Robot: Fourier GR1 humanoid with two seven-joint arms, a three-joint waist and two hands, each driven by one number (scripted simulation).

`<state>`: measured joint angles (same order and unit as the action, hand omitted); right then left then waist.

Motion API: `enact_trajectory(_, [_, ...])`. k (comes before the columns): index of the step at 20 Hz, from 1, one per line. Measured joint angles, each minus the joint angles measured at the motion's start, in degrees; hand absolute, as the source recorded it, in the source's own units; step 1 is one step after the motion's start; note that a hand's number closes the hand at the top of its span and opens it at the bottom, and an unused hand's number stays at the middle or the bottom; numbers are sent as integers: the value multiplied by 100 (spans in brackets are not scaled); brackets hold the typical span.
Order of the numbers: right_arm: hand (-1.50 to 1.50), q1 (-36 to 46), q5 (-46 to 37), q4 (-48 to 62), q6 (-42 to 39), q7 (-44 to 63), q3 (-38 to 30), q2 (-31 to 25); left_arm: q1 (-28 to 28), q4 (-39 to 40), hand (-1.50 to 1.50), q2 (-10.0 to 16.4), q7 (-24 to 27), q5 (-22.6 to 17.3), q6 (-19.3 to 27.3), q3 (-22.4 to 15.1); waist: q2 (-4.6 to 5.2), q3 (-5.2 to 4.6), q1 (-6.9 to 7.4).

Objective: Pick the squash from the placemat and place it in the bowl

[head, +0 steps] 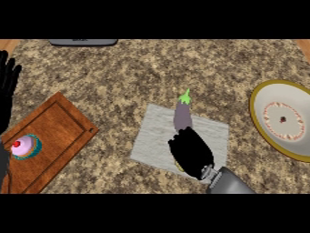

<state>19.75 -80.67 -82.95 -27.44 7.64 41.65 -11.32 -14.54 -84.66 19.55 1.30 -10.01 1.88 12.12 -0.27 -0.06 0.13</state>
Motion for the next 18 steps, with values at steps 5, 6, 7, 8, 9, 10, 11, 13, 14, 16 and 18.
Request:
enact_trajectory(5, [150, 21, -239, 15, 109, -299, -97, 67, 91, -118, 0, -114, -29, 78, 8, -21, 11, 1, -3])
enact_trajectory(6, [150, 73, -266, 59, 154, -391, -151, 88, 82, -114, 0, -133, -26, 119, 39, -24, 16, 2, -3])
enact_trajectory(7, [150, -45, -179, -57, 309, -501, -342, -171, 86, -87, 0, -113, -17, 105, 23, 6, 16, 5, -37])
enact_trajectory(8, [150, -196, -41, -116, 486, -604, -626, -469, 118, -84, 0, -70, -33, 81, 15, 63, 12, 11, -111])
enact_trajectory(9, [150, -320, 117, -131, 621, -682, -960, -744, 155, -91, 0, -72, -28, 76, 48, 104, 8, 19, -215])
enact_trajectory(10, [150, -439, 281, -108, 730, -730, -1308, -982, 196, -98, 0, -72, -24, 77, 82, 140, 6, 29, -336])
enact_trajectory(11, [150, -535, 442, -47, 817, -764, -1653, -1192, 229, -94, 0, -63, -21, 76, 108, 181, 14, 42, -460])
enact_trajectory(13, [150, -722, 767, 112, 954, -840, -2304, -1561, 288, -94, 0, -42, -20, 74, 168, 268, 18, 70, -697])
enact_trajectory(14, [150, -788, 947, 206, 1015, -915, -2628, -1745, 309, -100, 0, -22, -20, 66, 188, 314, 18, 79, -770])
enact_trajectory(16, [150, -893, 1313, 415, 1166, -1115, -3282, -2119, 365, -109, 0, 0, -21, 52, 217, 386, 12, 89, -872])
enact_trajectory(18, [150, -943, 1678, 667, 1335, -1375, -3932, -2505, 437, -129, 0, -7, 4, 42, 234, 428, 9, 92, -884])
